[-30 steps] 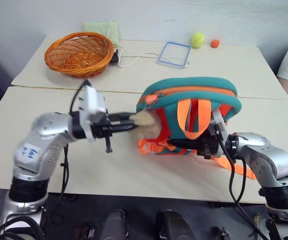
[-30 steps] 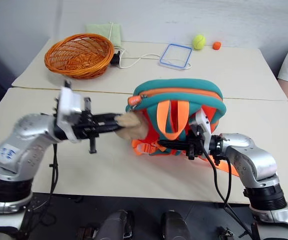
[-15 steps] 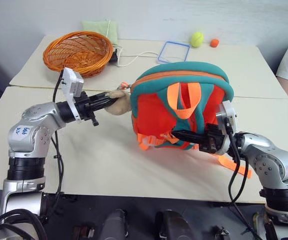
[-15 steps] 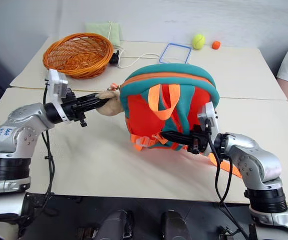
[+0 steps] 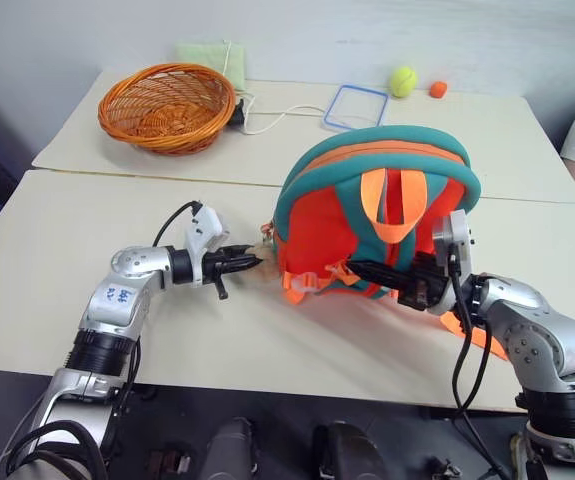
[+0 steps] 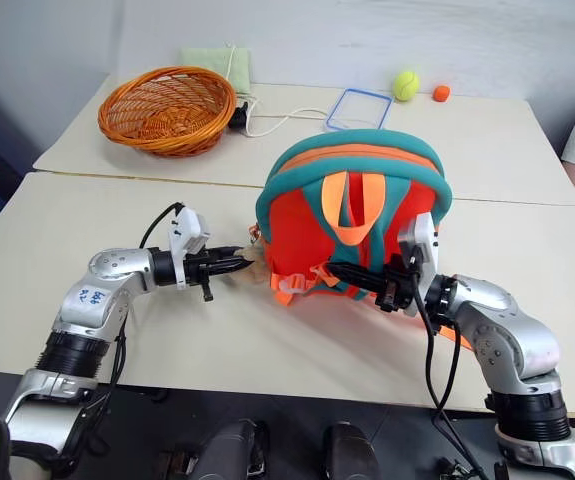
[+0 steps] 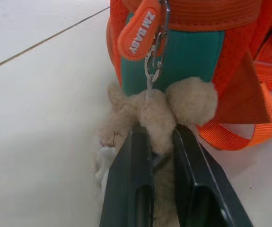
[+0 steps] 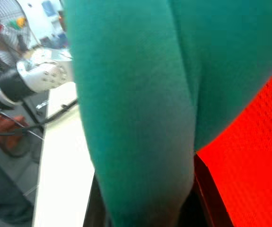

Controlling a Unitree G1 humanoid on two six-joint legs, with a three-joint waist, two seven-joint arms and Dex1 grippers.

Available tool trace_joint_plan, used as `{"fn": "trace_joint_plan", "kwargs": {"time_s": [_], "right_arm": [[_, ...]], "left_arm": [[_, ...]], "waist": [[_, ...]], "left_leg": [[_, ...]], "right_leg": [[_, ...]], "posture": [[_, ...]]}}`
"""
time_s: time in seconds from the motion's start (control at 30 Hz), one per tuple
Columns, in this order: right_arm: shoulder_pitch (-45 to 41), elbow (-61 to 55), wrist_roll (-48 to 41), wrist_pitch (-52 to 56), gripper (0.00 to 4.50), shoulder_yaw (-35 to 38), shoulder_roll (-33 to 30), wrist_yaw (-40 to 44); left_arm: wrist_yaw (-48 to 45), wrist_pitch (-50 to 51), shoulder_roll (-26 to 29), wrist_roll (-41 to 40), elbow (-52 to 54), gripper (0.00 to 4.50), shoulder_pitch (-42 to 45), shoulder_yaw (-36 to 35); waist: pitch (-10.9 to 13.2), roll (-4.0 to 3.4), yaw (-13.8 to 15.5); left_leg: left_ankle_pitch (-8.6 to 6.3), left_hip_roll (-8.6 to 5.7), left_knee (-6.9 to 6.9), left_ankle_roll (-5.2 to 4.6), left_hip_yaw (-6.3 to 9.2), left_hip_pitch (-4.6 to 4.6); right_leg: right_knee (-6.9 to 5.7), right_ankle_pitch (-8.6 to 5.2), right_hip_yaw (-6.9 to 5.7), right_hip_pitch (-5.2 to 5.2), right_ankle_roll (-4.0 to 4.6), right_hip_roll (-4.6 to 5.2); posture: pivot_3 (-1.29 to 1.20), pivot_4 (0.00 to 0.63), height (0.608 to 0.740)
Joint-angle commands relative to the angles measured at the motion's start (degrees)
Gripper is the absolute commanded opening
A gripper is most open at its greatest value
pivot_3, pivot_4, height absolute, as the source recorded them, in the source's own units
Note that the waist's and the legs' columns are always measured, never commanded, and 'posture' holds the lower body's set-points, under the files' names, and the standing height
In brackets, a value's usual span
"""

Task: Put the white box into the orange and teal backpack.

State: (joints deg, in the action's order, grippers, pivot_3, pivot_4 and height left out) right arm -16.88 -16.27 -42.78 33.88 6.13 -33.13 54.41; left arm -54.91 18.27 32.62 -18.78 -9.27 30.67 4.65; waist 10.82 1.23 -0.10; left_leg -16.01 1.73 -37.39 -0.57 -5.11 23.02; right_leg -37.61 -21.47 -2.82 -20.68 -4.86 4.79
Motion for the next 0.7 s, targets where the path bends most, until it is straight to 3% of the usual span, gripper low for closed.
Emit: {"fn": "trace_joint_plan", "kwargs": {"time_s": [0.03,0.2,0.33,0.37,0.47,0.7], "right_arm": [[2.8,-1.7,3.1,-3.8,1.17,0.9,-3.6,2.9],[10.6,-1.8,4.6,-7.8,2.89,9.9,-12.6,8.3],[19.1,7.8,13.0,-24.3,4.31,15.7,-17.1,16.0],[19.2,11.5,13.5,-27.7,4.48,17.8,-17.2,16.5],[18.8,20.7,15.2,-34.6,4.48,20.8,-18.7,18.9],[10.7,37.1,22.2,-48.1,4.48,15.7,-18.1,19.8]], "left_arm": [[-5.7,1.6,6.2,-2.5,2.4,1.82,-3.4,-4.0],[-11.5,-6.3,15.1,-4.3,4.4,3.37,-13.6,-13.6],[-10.5,-8.1,15.5,-7.7,9.9,3.38,-22.7,-22.1],[-10.9,-8.1,16.4,-7.3,10.4,3.38,-25.2,-23.3],[-10.9,-12.2,17.7,-4.3,10.8,3.38,-32.4,-26.0],[-4.2,-17.6,13.0,-2.6,9.6,3.38,-39.6,-30.6]], "waist": [[0.0,0.0,-0.2],[0.0,-0.02,-1.1],[0.0,0.02,-0.6],[0.0,0.03,-0.6],[0.0,0.01,-0.9],[0.0,-0.02,-1.9]], "left_leg": [[0.0,0.02,0.02,0.0,0.01,0.0],[0.02,0.06,0.18,0.04,-0.04,-0.03],[-0.07,0.03,0.21,-0.09,0.05,-0.05],[-0.13,0.03,0.19,-0.18,0.05,-0.08],[-0.16,-0.03,0.21,-0.23,-0.06,-0.23],[-0.32,0.08,0.43,-0.32,-0.15,-0.77]], "right_leg": [[-0.01,0.0,-0.01,-0.01,0.0,-0.01],[0.04,-0.01,0.02,-0.07,0.02,-0.03],[0.53,-0.01,-0.07,0.13,0.02,0.06],[0.61,-0.01,-0.08,0.19,0.01,0.06],[0.55,0.01,0.01,0.25,-0.01,0.14],[0.55,-0.03,0.05,0.6,0.06,0.08]], "posture": [[0.0,0.15,0.74],[0.0,0.15,0.74],[0.0,0.15,0.74],[0.0,0.15,0.74],[0.0,0.15,0.74],[0.0,0.15,0.74]]}}
